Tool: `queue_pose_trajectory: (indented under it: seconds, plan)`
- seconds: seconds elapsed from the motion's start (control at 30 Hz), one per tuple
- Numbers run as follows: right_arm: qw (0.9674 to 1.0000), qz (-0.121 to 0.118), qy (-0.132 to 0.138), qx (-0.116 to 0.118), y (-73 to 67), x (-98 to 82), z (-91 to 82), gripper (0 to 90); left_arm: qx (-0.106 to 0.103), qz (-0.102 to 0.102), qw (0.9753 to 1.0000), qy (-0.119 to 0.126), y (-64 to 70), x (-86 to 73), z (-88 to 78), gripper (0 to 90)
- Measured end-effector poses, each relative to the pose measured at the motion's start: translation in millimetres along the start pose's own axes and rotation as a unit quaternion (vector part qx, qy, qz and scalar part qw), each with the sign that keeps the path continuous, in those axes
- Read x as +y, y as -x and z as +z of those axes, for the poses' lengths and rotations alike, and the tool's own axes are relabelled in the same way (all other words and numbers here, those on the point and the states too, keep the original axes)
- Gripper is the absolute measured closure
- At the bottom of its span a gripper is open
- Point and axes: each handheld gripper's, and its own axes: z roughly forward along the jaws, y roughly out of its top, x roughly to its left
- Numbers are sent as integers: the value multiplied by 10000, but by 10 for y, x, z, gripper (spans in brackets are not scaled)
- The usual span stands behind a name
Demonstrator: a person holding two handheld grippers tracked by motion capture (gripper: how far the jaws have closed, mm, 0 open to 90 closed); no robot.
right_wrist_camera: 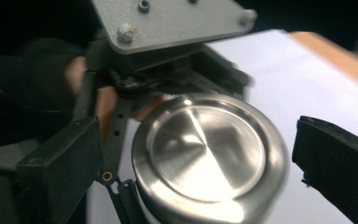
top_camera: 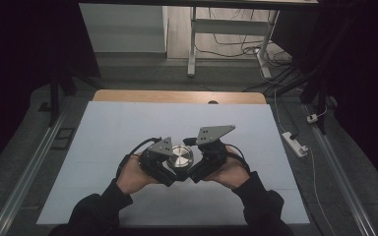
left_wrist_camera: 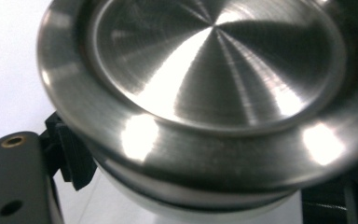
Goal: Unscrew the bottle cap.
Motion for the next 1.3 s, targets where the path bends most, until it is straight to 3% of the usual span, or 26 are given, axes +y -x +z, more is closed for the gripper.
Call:
queue_pose_trajectory:
  seconds: [0.07,0.1,0.2,0.23,0.33,0.43,0.53,0.63,0.7,0.73,0.77,0.8,0.83,0.93,1.0,1.07,1.13,1.17,1.27,1.3]
  plan:
    - [9992,-13,-30,-389,-72,20,-12,49,175,-110,9998,28,-13,-6,-11,153]
    - [9992,-13,-30,-389,-72,20,-12,49,253,-184,9995,58,-17,-7,-13,153]
    - [9961,86,-55,-875,-164,35,30,66,440,-292,9986,71,-22,-9,-21,153]
    - [9934,118,-65,-1135,-203,40,81,72,492,-339,9982,86,-14,-8,-17,153]
    - [9907,250,3,-1337,-223,43,142,99,518,-279,9983,18,1,0,-9,153]
    - [9899,194,9,-1404,-232,38,161,153,477,-237,9986,7,23,12,-1,153]
    - [9914,177,39,-1297,-235,31,144,194,397,-165,9991,12,31,17,-8,153]
    - [9937,131,21,-1114,-218,37,118,195,151,-21,9999,45,20,10,-31,153]
    - [9975,28,67,-702,-166,31,72,196,-26,37,10000,65,16,10,-46,153]
    - [9975,28,67,-702,-166,31,72,196,-107,72,9999,79,18,8,-50,153]
    - [9994,-98,109,-299,-114,19,41,197,-204,122,9997,86,21,7,-54,153]
    - [9994,-98,109,-299,-114,19,41,197,-302,161,9994,101,25,6,-55,153]
    - [9995,-222,207,132,-49,-11,10,197,-388,197,9990,112,30,7,-55,153]
    - [9955,-508,373,710,31,-73,-21,197,-620,372,9973,126,56,11,-37,153]
    - [9924,-622,444,964,59,-123,-25,197,-710,456,9964,85,75,7,-15,153]
    - [9912,-678,475,1036,65,-145,-18,196,-701,539,9961,17,87,-1,7,153]
    - [9913,-695,409,1043,74,-157,-13,193,-625,481,9969,0,82,-4,17,153]
    - [9941,-601,373,818,60,-133,-16,159,-573,441,9974,17,71,-1,10,153]
    - [9978,-419,434,271,17,-63,-60,61,-231,268,9994,44,56,5,-27,153]
    - [9978,-419,434,271,17,-63,-60,61,-127,194,9997,52,47,4,-40,153]
